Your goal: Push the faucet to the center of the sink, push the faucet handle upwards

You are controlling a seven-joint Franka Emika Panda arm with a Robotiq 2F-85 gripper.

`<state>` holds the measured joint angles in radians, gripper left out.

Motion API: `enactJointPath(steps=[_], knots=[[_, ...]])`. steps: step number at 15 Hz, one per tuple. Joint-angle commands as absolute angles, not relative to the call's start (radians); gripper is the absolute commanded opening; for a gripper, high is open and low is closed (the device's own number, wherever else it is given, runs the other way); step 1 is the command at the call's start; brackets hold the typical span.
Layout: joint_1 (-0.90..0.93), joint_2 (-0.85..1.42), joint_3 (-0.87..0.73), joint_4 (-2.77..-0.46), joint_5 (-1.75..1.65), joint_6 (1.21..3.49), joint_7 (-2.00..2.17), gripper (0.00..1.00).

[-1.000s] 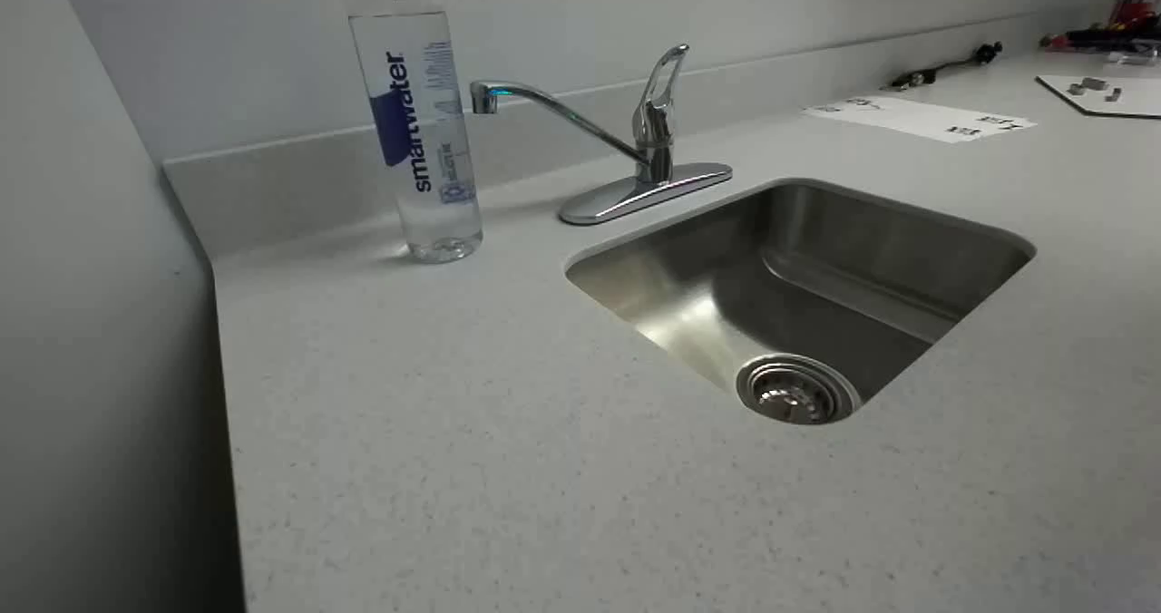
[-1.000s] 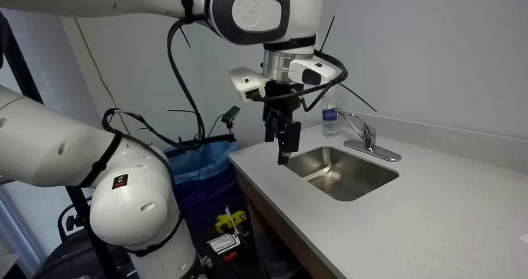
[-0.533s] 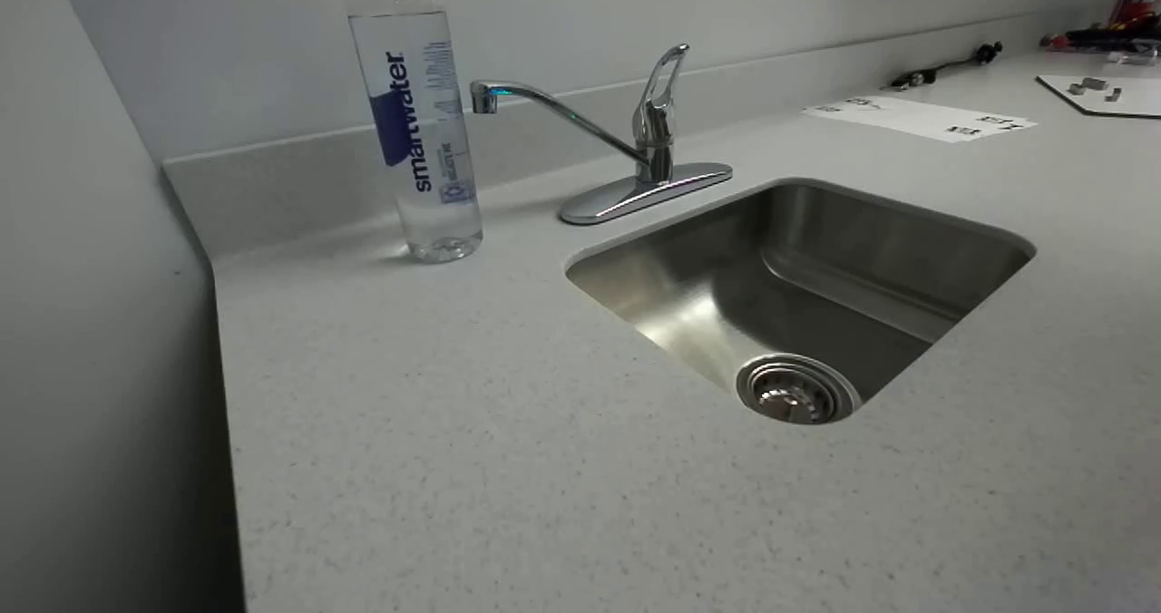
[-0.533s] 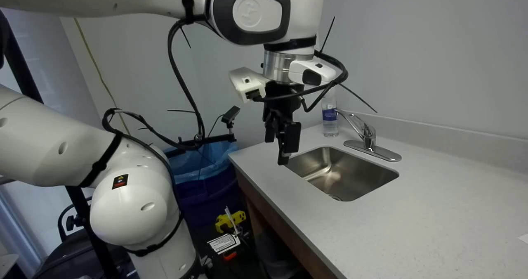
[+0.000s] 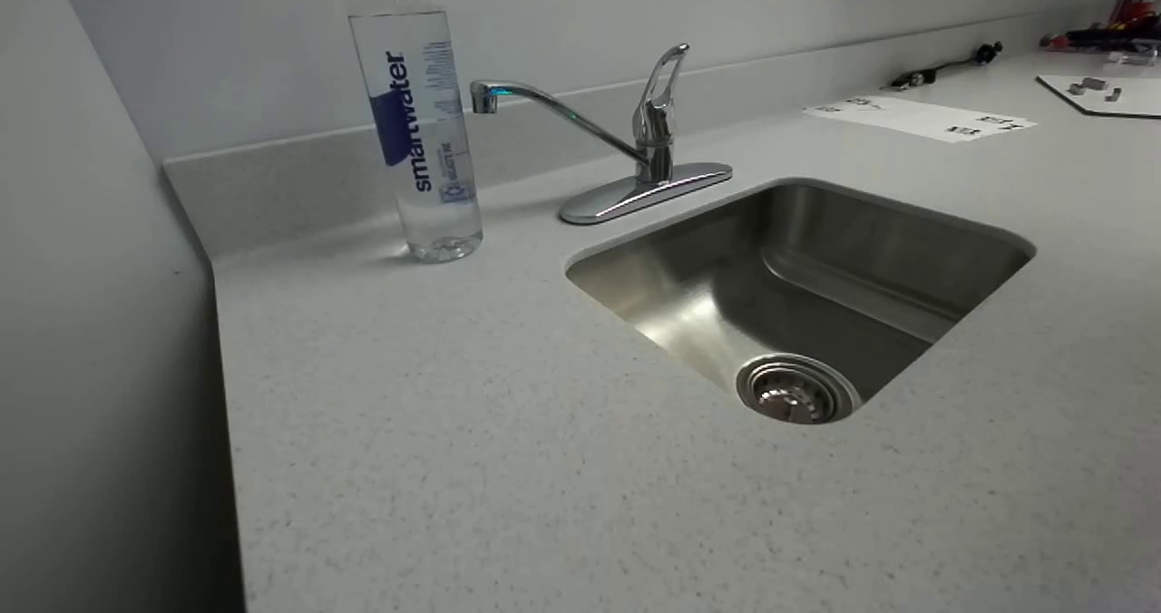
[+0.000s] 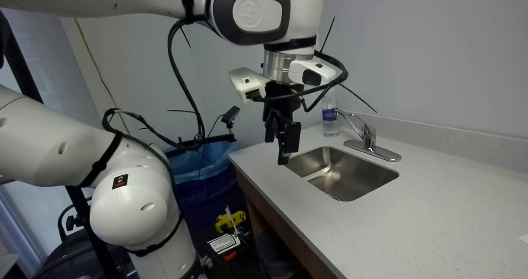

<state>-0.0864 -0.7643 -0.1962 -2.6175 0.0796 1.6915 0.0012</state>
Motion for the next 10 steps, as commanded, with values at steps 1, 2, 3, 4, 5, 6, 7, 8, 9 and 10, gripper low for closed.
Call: enactJointPath(steps=[1, 2, 3, 4, 5, 6, 7, 8, 9, 10], knots=[[-0.110, -0.760, -0.177, -2.616, 0.092, 1.689, -0.012, 1.00], [-0.110, -0.760, -0.177, -2.616, 0.092, 1.689, -0.012, 1.00], [-0.110, -0.760, -0.177, -2.616, 0.092, 1.689, -0.012, 1.00], [-0.110, -0.760, -0.177, -2.616, 0.092, 1.689, -0.012, 1.00], [-0.103, -0.756, -0.173, -2.613, 0.096, 1.698, -0.015, 1.00], [-0.099, -0.746, -0.170, -2.594, 0.102, 1.687, -0.011, 1.00], [-0.094, -0.737, -0.162, -2.588, 0.107, 1.690, -0.005, 1.00], [-0.089, -0.728, -0.152, -2.580, 0.113, 1.697, -0.001, 1.00], [-0.083, -0.720, -0.139, -2.573, 0.121, 1.703, 0.003, 1.00], [-0.078, -0.712, -0.127, -2.565, 0.129, 1.711, 0.007, 1.00]])
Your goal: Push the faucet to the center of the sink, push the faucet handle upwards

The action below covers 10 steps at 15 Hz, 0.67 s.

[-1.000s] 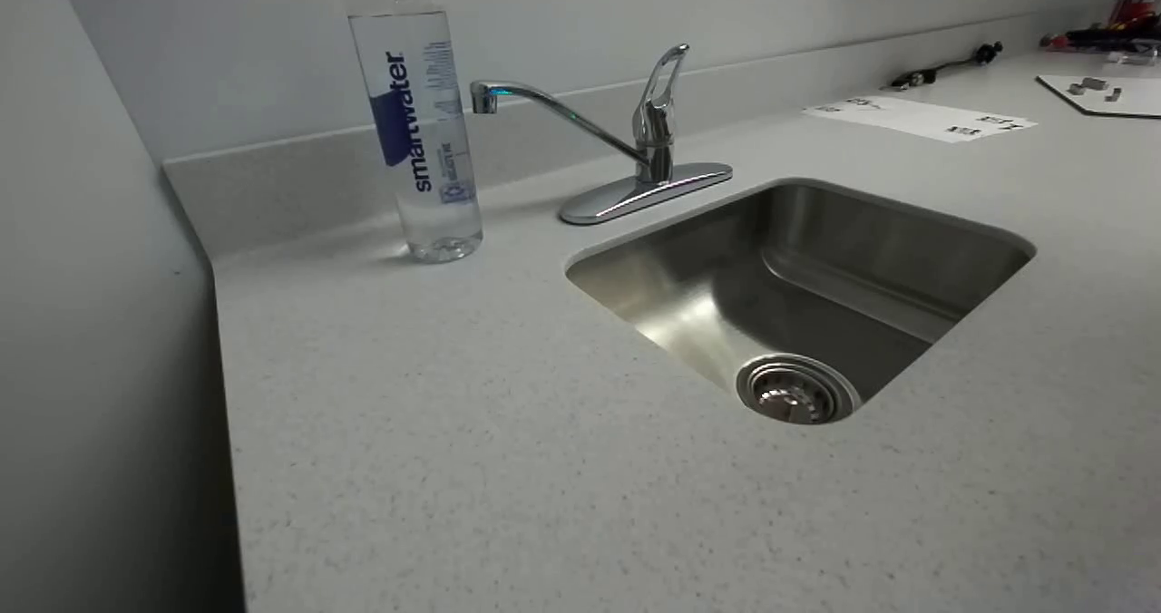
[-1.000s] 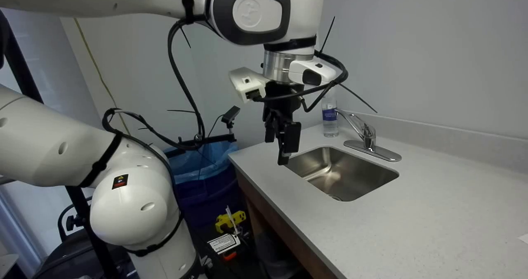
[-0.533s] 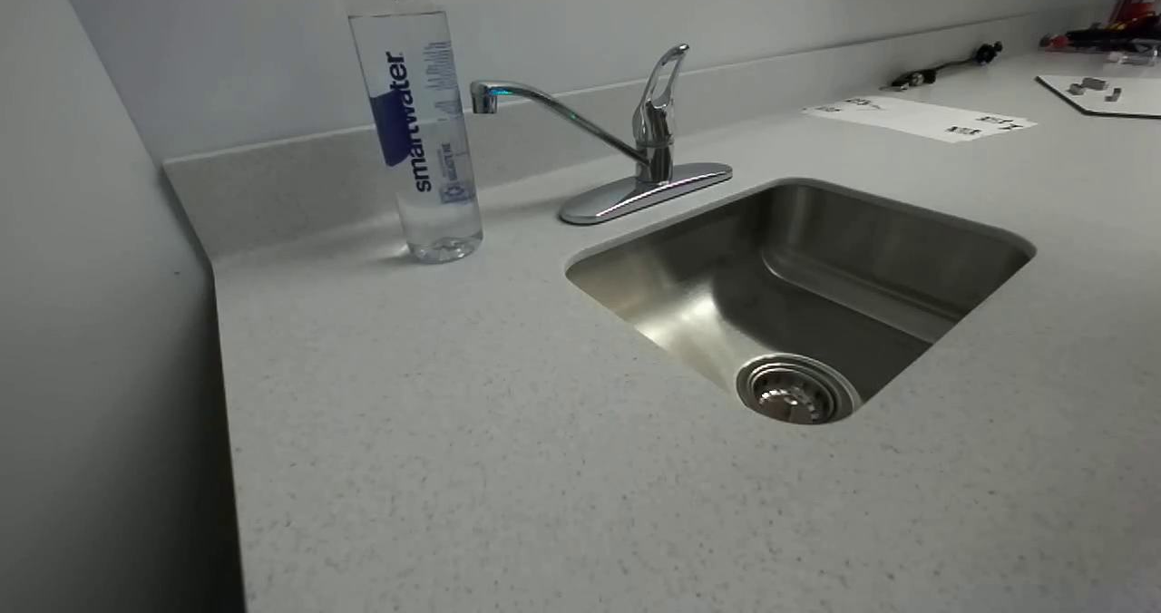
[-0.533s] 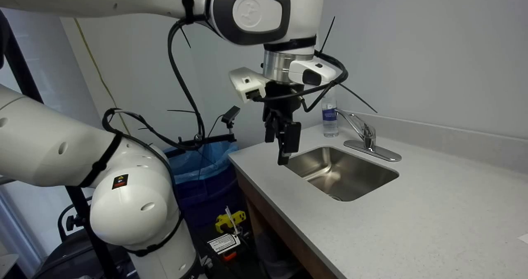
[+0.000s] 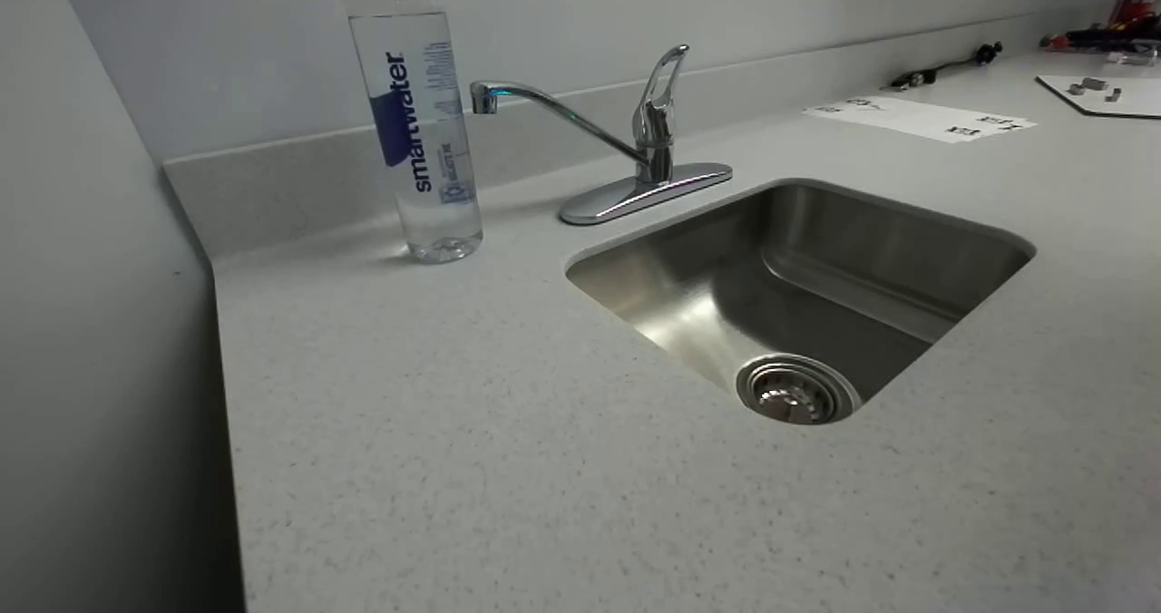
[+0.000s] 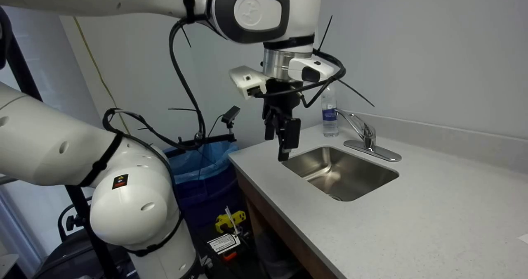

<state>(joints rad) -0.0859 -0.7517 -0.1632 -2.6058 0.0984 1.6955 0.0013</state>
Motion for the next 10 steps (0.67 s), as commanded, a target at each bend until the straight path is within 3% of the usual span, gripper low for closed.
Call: enactJointPath(steps=[1, 10], knots=[[-0.071, -0.699, -0.111, -2.552, 0.142, 1.717, 0.013, 1.00], [-0.002, -0.503, 0.031, -2.403, 0.169, 1.920, 0.050, 1.00]])
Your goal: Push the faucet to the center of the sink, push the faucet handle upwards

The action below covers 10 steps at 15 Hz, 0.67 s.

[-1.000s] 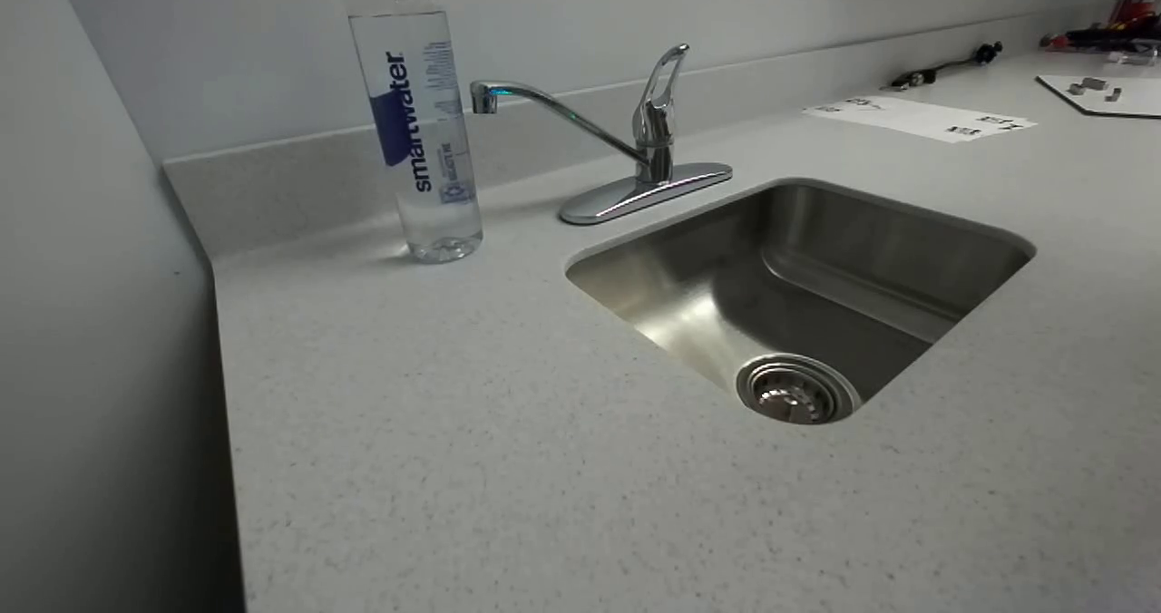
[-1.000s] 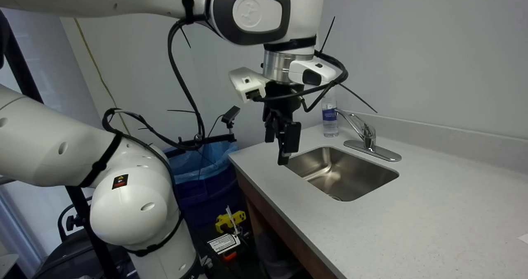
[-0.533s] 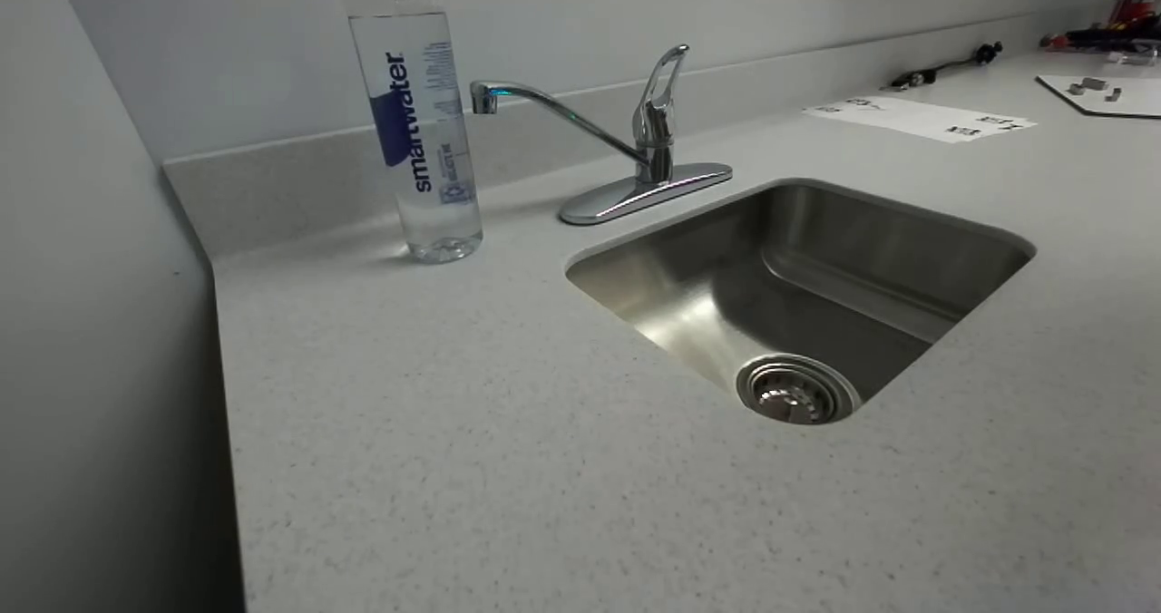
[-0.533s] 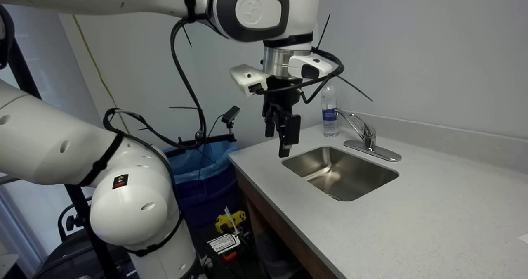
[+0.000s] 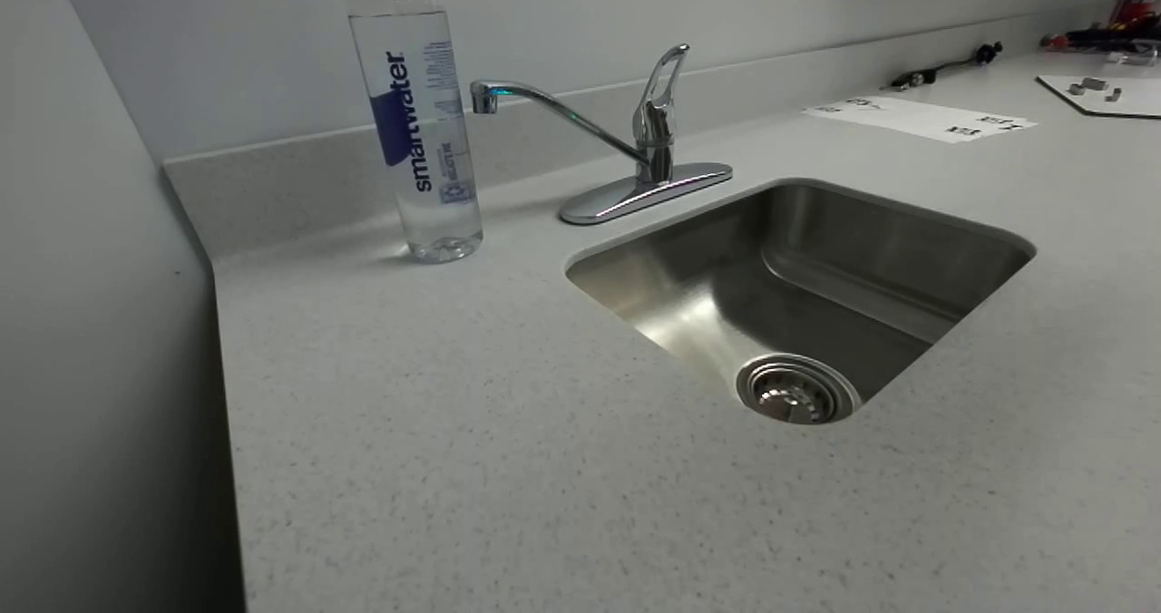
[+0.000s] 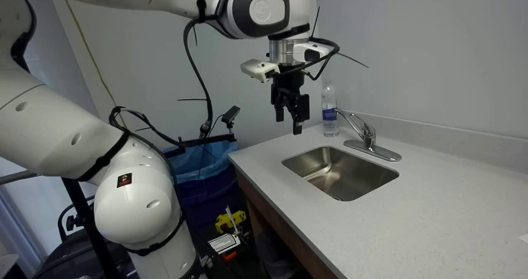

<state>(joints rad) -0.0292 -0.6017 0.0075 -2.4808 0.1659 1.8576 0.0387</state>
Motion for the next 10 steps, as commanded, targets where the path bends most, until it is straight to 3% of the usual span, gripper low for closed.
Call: enactJointPath(steps=[1, 9, 10], knots=[[0.006, -0.470, 0.040, -2.377, 0.162, 1.947, 0.042, 1.00], [0.035, -0.233, 0.081, -2.121, 0.092, 2.037, 0.044, 1.00], [0.035, -0.303, 0.069, -2.206, 0.113, 2.041, 0.041, 1.00]])
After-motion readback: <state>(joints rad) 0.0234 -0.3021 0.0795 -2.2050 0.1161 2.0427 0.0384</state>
